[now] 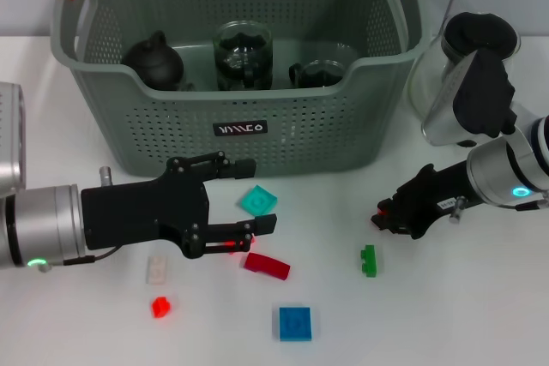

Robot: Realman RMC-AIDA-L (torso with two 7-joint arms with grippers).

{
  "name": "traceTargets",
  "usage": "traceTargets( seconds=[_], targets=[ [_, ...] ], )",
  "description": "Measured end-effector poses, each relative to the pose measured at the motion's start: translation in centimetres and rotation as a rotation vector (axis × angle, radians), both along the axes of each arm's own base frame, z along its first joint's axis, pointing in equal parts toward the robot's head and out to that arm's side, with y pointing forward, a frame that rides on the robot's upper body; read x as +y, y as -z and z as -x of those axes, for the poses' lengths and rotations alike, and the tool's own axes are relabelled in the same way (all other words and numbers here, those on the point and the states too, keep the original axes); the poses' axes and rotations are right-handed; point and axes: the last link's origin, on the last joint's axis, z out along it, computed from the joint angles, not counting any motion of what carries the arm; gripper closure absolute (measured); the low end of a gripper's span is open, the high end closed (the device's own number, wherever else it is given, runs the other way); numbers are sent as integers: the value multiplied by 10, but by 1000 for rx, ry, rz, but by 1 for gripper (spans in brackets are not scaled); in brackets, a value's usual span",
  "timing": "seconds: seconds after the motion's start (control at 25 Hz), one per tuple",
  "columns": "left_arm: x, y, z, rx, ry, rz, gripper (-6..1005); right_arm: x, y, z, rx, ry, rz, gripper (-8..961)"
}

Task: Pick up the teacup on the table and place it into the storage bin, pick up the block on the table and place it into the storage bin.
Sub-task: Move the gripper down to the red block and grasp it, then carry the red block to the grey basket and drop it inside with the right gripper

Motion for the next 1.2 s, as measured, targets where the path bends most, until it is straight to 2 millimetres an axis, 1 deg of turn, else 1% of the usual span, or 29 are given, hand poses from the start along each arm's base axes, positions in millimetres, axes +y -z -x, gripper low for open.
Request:
traceTargets(
  seconds=[0.2, 0.32, 0.4, 0.56, 0.68, 0.72, 0.76, 0.84, 0.92, 1.04, 1.08, 1.2],
  targets=[
    [-1, 0, 1, 0, -4, 0, 257, -1, -3, 1, 9, -13, 3, 650],
    [-2, 0, 2, -1, -6, 1, 257, -7, -13, 8, 48, -24, 23, 776],
    [-2, 0, 1, -3, -7, 3, 257, -13, -26, 17, 92, -35, 39, 776],
    [-2, -1, 2, -3, -8, 3, 258, -33, -68, 52, 237, -73, 103, 775],
    [-2, 0, 2, -3, -9, 3, 258, -44, -111, 94, 374, -164, 102, 775],
    [-2, 0, 1, -3, -9, 3, 259, -45, -125, 109, 417, -203, 81, 772],
    [-2, 0, 1, -3, -10, 3, 259, -44, -135, 121, 443, -232, 58, 769],
    [-1, 0, 1, -4, -10, 3, 259, -35, -152, 145, 487, -283, -4, 764],
    [-1, 0, 0, -4, -7, 4, 259, -18, -160, 163, 503, -295, -63, 758],
    [-1, 0, 0, -5, -7, 4, 260, 14, -153, 174, 471, -239, -123, 750],
    [-1, 1, 0, -5, -7, 4, 260, 28, -148, 175, 439, -208, -153, 747],
    [0, 1, 0, -6, -7, 4, 261, 53, -132, 173, 348, -151, -183, 739]
  ],
)
